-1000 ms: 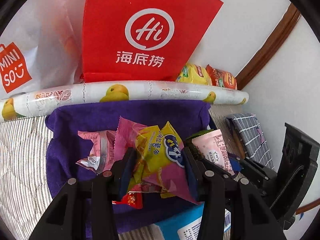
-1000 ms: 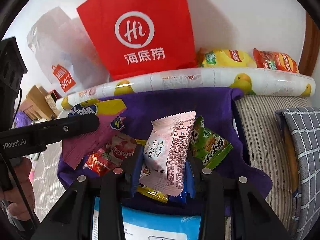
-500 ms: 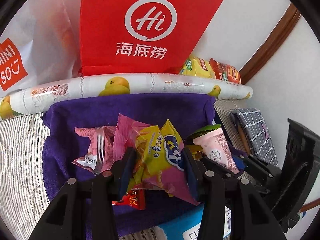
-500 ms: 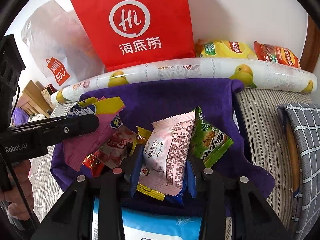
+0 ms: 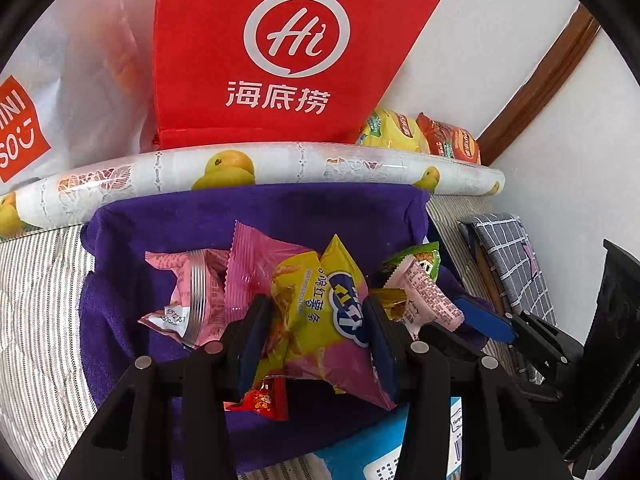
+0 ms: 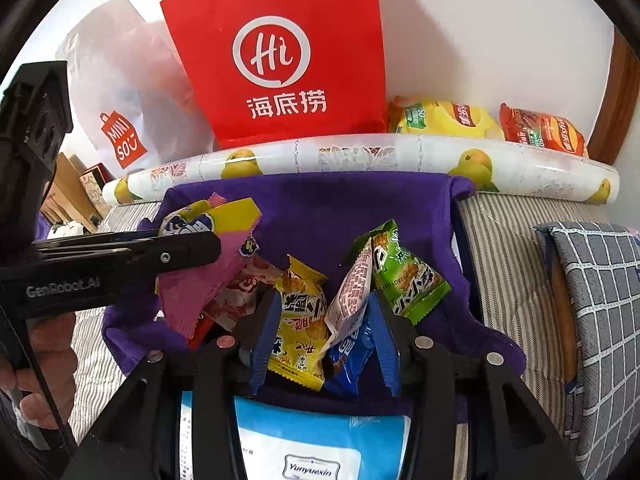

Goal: Organize snacks
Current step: 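Lower and release the pink packet and chip bag onto the purple towel, then move both tools back toward the remaining pink candy wrappers on the bed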

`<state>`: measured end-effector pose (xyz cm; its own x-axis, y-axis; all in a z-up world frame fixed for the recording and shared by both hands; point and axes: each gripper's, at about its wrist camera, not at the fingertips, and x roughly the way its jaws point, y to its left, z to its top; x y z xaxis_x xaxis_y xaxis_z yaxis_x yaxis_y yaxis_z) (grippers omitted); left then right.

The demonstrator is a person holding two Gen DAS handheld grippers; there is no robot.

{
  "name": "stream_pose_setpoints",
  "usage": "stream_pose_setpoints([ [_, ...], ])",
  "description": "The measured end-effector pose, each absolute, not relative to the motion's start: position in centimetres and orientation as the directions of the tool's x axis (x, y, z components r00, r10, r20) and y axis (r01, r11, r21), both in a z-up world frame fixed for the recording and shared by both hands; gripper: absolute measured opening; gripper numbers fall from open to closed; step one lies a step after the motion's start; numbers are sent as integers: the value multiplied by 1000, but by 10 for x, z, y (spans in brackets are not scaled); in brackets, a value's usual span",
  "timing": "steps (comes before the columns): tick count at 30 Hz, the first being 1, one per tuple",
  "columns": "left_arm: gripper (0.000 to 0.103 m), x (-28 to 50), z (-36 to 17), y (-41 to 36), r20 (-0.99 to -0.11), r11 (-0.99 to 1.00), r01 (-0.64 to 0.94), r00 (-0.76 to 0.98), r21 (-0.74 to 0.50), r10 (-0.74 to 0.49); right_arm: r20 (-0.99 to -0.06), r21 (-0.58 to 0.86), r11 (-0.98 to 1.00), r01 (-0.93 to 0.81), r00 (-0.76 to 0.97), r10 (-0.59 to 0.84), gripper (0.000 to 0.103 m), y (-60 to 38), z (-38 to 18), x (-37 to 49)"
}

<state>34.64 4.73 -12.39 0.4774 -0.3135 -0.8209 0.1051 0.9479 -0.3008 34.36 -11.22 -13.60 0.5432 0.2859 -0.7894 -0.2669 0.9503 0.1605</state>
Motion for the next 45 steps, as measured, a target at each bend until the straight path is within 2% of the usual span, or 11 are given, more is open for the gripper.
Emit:
stream_pose_setpoints([
  [10, 46, 345, -120, 44, -815, 944, 123, 479, -305, -326, -786, 183, 957, -227, 551, 281, 46, -121, -130, 329],
  [14, 59, 342, -113, 41, -801, 940, 140, 494, -311, -338, -781, 185, 957, -224, 557, 281, 46, -126, -124, 318],
  [17, 63, 336, -104, 40, -790, 938, 153, 507, -311, -345, -778, 177, 960, -219, 566, 273, 47, -129, -118, 310],
  [25, 64, 309, -81, 42, -760, 934, 173, 543, -314, -356, -764, 178, 963, -203, 589, 265, 55, -140, -100, 273],
  [32, 64, 264, -73, 53, -770, 944, 142, 548, -299, -326, -757, 213, 954, -211, 581, 298, 55, -141, -97, 229],
  [40, 64, 205, -71, 79, -779, 956, 76, 563, -284, -276, -745, 204, 930, -305, 568, 350, 55, -118, -108, 171],
  [45, 64, 176, -78, 94, -783, 960, 47, 567, -278, -254, -751, 217, 901, -375, 526, 399, 50, -102, -131, 144],
])
